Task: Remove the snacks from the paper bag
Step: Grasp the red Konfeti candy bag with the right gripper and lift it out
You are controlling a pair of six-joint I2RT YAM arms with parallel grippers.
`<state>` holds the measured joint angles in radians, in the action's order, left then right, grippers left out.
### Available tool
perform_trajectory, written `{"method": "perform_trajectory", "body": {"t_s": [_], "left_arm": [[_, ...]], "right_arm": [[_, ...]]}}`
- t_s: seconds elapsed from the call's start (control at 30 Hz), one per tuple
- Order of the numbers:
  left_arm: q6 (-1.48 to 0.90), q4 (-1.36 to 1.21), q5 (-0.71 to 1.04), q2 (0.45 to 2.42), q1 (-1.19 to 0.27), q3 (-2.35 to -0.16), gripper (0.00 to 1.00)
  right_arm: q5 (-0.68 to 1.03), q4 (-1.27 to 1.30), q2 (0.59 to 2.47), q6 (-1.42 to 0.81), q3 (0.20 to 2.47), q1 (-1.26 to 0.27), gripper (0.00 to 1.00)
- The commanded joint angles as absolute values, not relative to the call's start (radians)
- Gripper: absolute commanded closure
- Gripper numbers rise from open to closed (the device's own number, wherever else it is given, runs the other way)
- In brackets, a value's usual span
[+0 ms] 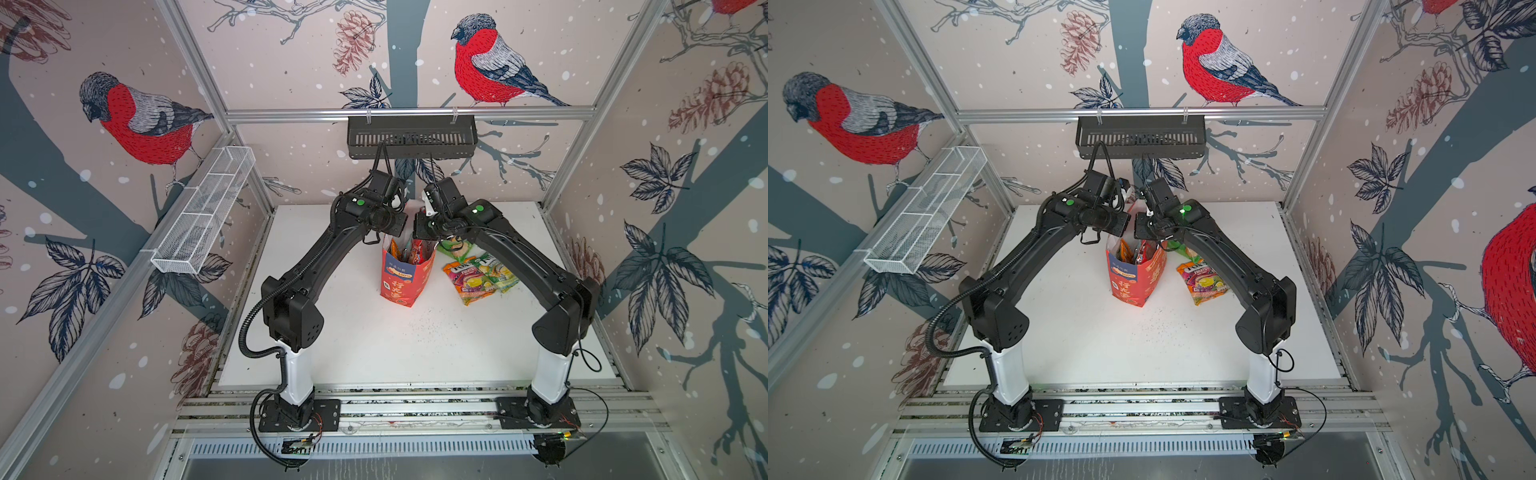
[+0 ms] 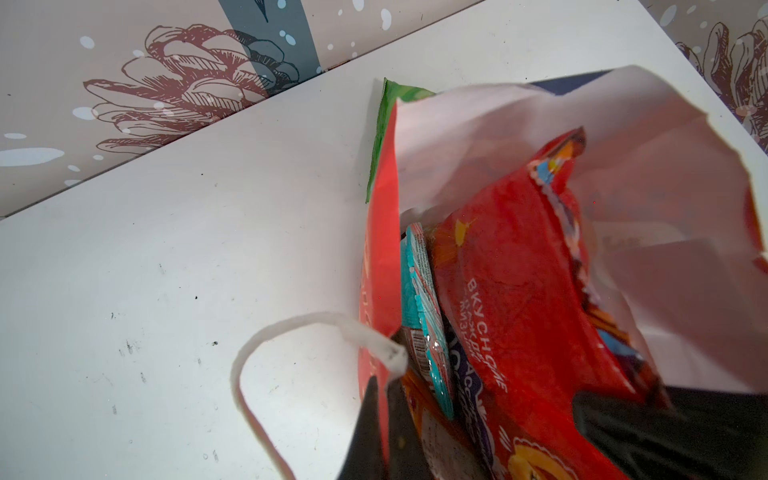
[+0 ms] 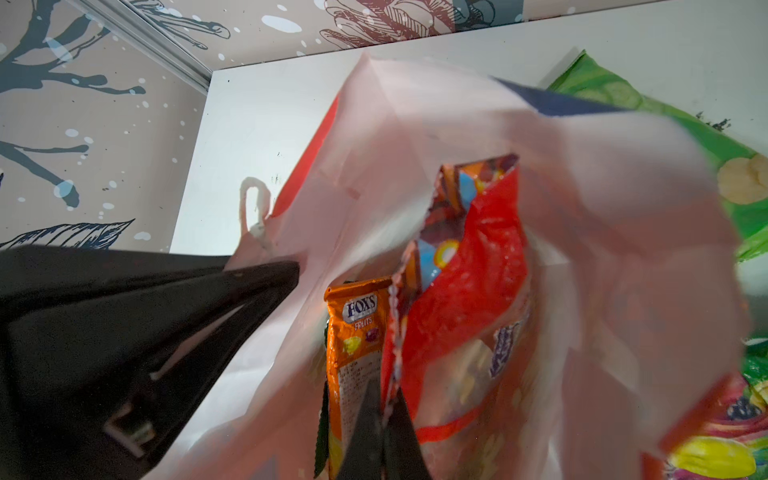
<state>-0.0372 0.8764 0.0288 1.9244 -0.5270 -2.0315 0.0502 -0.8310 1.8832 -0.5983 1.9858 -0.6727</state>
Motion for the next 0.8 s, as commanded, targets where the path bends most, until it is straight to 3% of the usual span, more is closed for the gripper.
{"method": "perform_trajectory", "body": {"t_s": [0.0,0.77], "left_arm": [[-0.037,0.855,0.029,1.925,-0.526,-2.036,1.00],[-0.058,0.889,0.002,1.942,-0.522,-2.046,1.00]], "right_arm": [[0.094,-0.777,1.868,-0.574,2.010,-0.673,1.00],[0.253,-0.647,1.778,-0.557,1.988,-0.641,1.00]]}}
